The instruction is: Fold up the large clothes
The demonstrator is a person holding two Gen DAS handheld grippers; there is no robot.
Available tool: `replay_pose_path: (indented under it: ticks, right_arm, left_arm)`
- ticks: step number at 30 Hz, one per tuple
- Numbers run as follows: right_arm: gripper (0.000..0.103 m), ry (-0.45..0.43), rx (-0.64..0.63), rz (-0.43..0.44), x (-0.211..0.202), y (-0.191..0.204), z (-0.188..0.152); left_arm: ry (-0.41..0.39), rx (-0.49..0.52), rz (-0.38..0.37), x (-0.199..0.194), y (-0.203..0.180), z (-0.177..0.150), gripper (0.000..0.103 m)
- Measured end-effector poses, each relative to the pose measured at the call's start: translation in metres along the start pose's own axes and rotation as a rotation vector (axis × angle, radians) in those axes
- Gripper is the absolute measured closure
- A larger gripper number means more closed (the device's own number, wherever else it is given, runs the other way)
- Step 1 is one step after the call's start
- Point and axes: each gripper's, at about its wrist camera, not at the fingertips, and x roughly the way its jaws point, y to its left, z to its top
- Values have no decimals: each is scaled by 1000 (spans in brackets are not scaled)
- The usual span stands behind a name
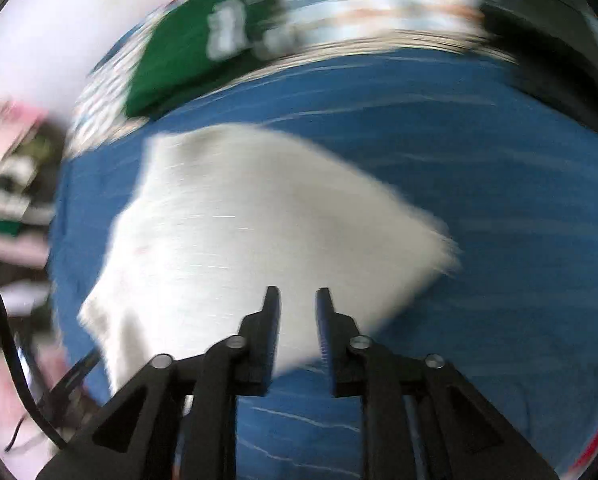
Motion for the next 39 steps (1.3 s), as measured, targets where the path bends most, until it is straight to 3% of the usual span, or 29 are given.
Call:
replay_pose_path:
  ticks: [3,7,10,11,13,15,17,19,22,24,26,28,32,35,37,39]
  right_arm:
    - [70,35,-135,57,27,51,38]
    - [70,155,-229,5,85,96,72]
    - [70,318,-228,-107,151,96,86]
    - [71,336,-195,-97,167,93,97]
    - [71,390,-118,-88,171,85,108]
    - [71,422,-158,-106,164,85,107]
    - [70,414,-177,-118,145,83,103]
    - [68,350,-260,-126,105,97,90]
    - [68,326,-303,-2,81,125,70]
    - [68,339,-319,4,97,136,61]
    - [69,317,-344,-109,140,138,70]
    - [69,273,-262,-98,163,130,80]
    - [68,322,-231,-121,157,135,97]
    - [64,304,-195,-29,111,117,104]
    - [43,188,-137,5,52,79,100]
    - [37,111,-50,40,11,33,91]
  left_arm:
    - [32,46,28,35,-24,1,0]
    - [41,49,-5,65,-24,0,0]
    - [-8,36,-37,68,-19,1,0]
    - [-22,6,-50,68,-17,2,0]
    - [-49,-51,-60,71,-11,3,0]
    - [-27,-44,-52,69,-14,8,0]
    - [12,-19,-62,65,-15,13,0]
    - [25,-33,-87,59,-4,18,0]
    - [12,-58,-74,44,16,19,0]
    - [18,-68,-68,34,25,18,0]
    - [31,-73,-66,28,32,18,0]
    - [37,-65,-62,22,33,23,0]
    - [28,-27,-94,3,10,28,0]
    - [13,-1,-141,-11,-10,31,0]
    - [6,14,-183,-14,-33,37,0]
    - [17,27,-188,-10,-63,43,0]
